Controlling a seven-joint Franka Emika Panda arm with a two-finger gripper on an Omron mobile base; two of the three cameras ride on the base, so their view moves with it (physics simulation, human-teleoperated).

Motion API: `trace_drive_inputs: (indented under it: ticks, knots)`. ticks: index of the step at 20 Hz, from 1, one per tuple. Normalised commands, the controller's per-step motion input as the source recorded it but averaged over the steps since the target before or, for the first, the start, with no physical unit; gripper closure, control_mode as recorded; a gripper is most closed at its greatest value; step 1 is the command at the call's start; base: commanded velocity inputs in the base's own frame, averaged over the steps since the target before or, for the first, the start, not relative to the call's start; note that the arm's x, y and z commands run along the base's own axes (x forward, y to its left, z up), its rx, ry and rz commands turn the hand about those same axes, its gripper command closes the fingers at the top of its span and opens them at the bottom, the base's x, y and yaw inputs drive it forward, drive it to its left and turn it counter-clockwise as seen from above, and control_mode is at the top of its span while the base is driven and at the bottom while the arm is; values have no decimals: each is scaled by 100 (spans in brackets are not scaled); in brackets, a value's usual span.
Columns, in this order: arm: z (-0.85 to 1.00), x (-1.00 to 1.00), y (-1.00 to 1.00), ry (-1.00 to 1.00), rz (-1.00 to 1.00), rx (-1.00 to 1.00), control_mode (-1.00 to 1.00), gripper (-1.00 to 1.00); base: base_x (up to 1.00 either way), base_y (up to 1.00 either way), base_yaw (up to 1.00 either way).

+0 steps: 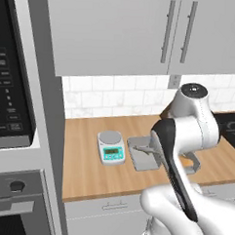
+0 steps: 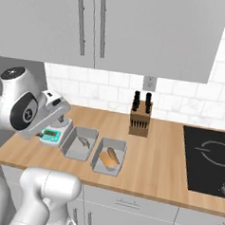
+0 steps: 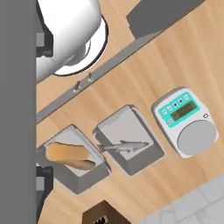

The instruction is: Take the meat container that has the fish and place it on the second highest rack of the freezer. Then take the vegetable container that has the sweet potato and squash and place it on the highest rack of the freezer.

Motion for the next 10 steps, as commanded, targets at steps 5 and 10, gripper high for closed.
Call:
trace_drive_inputs:
  ticks: [5, 10]
  knots:
    - [-27, 45, -6, 0, 13, 1, -100, -100, 0, 0, 0]
    - [-37, 54, -2, 1, 14, 10, -100, -100, 0, 0, 0]
